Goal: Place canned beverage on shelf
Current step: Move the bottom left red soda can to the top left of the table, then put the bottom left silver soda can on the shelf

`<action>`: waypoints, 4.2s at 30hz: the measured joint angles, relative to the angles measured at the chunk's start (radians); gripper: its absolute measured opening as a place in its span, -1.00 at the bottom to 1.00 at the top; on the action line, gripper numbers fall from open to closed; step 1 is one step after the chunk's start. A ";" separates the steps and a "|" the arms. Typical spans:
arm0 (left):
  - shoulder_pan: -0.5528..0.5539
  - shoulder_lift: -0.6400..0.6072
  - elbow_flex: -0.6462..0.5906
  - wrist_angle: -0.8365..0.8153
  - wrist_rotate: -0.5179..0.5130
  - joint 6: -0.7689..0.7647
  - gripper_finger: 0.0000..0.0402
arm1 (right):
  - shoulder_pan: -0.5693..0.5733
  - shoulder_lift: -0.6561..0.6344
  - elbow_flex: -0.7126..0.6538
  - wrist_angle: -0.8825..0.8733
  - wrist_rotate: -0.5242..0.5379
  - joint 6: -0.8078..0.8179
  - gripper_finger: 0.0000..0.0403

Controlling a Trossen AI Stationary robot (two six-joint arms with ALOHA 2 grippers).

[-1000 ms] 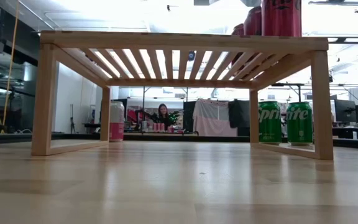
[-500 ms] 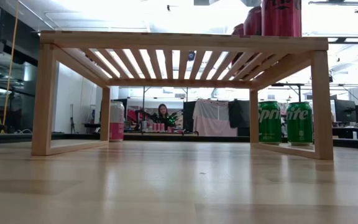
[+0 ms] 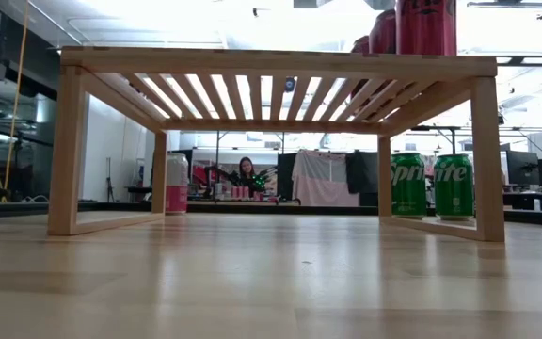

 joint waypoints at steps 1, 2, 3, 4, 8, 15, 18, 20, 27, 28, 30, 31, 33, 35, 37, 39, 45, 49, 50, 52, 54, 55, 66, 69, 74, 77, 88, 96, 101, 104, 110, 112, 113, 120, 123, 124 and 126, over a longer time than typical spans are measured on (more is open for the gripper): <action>-0.002 0.000 0.000 0.000 -0.005 -0.001 0.41 | -0.001 0.000 0.000 0.000 0.001 -0.006 0.68; -0.003 0.000 0.000 -0.001 -0.006 -0.003 0.41 | -0.003 0.000 0.000 0.000 0.000 -0.009 0.68; -0.003 0.000 0.000 -0.004 -0.007 -0.004 0.41 | -0.006 -0.002 -0.001 0.000 0.000 -0.011 0.68; -0.002 0.000 0.000 -0.009 -0.009 -0.007 0.41 | -0.006 -0.005 -0.001 0.001 0.000 -0.011 0.68; -0.003 0.000 0.000 -0.011 -0.036 -0.031 0.41 | -0.015 -0.024 -0.005 0.005 0.002 -0.014 0.68; -0.002 -0.001 -0.004 -0.003 -0.073 -0.055 0.41 | -0.054 -0.050 -0.006 0.008 0.007 -0.018 0.68; -0.001 -0.002 -0.004 -0.003 -0.098 -0.062 0.41 | -0.069 -0.056 -0.006 0.018 0.006 -0.026 0.68; 0.002 -0.002 -0.004 -0.005 -0.107 -0.070 0.41 | -0.071 -0.059 -0.006 0.018 0.010 -0.034 0.68; 0.028 -0.003 -0.008 -0.080 -0.148 -0.138 0.41 | -0.086 -0.103 -0.001 0.014 0.044 -0.064 0.67; 0.032 -0.004 -0.007 -0.108 -0.161 -0.165 0.41 | -0.093 -0.106 -0.001 0.008 0.047 -0.066 0.67; 0.043 -0.007 -0.007 -0.181 -0.170 -0.245 0.41 | -0.107 -0.117 -0.005 0.009 0.049 -0.065 0.67; 0.053 -0.006 -0.007 -0.197 -0.167 -0.289 0.41 | -0.114 -0.127 -0.005 0.009 0.051 -0.061 0.67; 0.075 -0.006 -0.007 -0.270 -0.180 -0.400 0.41 | -0.131 -0.155 -0.003 0.011 0.058 -0.046 0.67; 0.115 -0.010 -0.007 -0.386 -0.202 -0.546 0.41 | -0.145 -0.173 -0.001 0.011 0.059 -0.036 0.67; 0.174 -0.011 -0.007 -0.486 -0.198 -0.717 0.41 | -0.156 -0.177 -0.002 0.010 0.061 -0.028 0.67; 0.251 -0.011 -0.018 -0.610 -0.172 -0.871 0.41 | -0.164 -0.179 -0.003 0.006 0.060 -0.028 0.67; 0.482 -0.081 -0.199 -0.569 -0.078 -1.098 0.41 | -0.172 -0.175 -0.003 -0.025 0.060 -0.028 0.67; 0.611 -0.151 -0.381 -0.503 -0.045 -1.164 0.41 | -0.172 -0.175 -0.003 -0.077 0.059 -0.028 0.67; 0.635 -0.170 -0.427 -0.470 -0.036 -1.184 0.41 | -0.172 -0.175 -0.003 -0.091 0.059 -0.028 0.67; 0.678 -0.217 -0.508 -0.400 0.033 -1.223 0.41 | -0.172 -0.174 -0.003 -0.105 0.059 -0.021 0.67; 0.708 -0.257 -0.579 -0.346 0.105 -1.252 0.41 | -0.172 -0.174 -0.003 -0.108 0.059 -0.021 0.67; 0.716 -0.270 -0.608 -0.331 0.129 -1.270 0.41 | -0.172 -0.174 -0.003 -0.108 0.058 -0.022 0.67; 0.828 -0.274 -0.854 -0.296 0.200 -1.416 0.42 | -0.172 -0.174 -0.003 -0.104 0.083 -0.046 0.68; 0.866 -0.269 -0.909 -0.255 0.239 -1.413 0.47 | -0.172 -0.174 -0.003 -0.104 0.083 -0.046 0.68; 0.906 -0.269 -0.976 -0.172 0.292 -1.414 0.54 | -0.172 -0.174 -0.003 -0.104 0.083 -0.039 0.68; 0.919 -0.269 -0.990 -0.165 0.300 -1.413 0.56 | -0.172 -0.174 -0.003 -0.104 0.084 -0.026 0.68; 0.922 -0.269 -0.990 -0.150 0.298 -1.395 0.57 | -0.172 -0.174 -0.003 -0.108 0.084 -0.021 0.68; 0.920 -0.269 -0.990 -0.165 0.287 -1.354 0.57 | -0.172 -0.174 -0.003 -0.108 0.084 -0.021 0.68; 0.922 -0.269 -0.990 -0.153 0.264 -1.353 0.61 | -0.172 -0.174 -0.003 -0.108 0.084 -0.021 0.68; 0.922 -0.269 -0.990 -0.154 0.263 -1.353 0.69 | -0.172 -0.174 -0.003 -0.108 0.084 -0.021 0.68; 0.922 -0.269 -0.988 -0.154 0.262 -1.351 0.88 | -0.172 -0.173 -0.003 -0.108 0.084 -0.021 0.68; 0.922 -0.269 -0.988 -0.154 0.263 -1.346 0.92 | -0.172 -0.173 -0.003 -0.108 0.084 -0.021 0.68; 0.922 -0.269 -0.988 -0.154 0.267 -1.341 0.93 | -0.172 -0.173 -0.003 -0.108 0.084 -0.021 0.68; 0.922 -0.269 -0.858 -0.217 0.372 -1.301 0.93 | -0.172 -0.173 -0.003 -0.108 0.084 -0.027 0.68; 0.921 -0.269 -0.729 -0.267 0.400 -1.300 0.94 | -0.173 -0.188 -0.003 -0.108 0.105 -0.071 0.68; 0.920 -0.269 -0.678 -0.281 0.418 -1.300 0.94 | -0.176 -0.201 -0.003 -0.108 0.123 -0.076 0.68; 0.909 -0.278 -0.578 -0.279 0.455 -1.294 0.94 | -0.185 -0.236 -0.003 -0.106 0.156 -0.071 0.68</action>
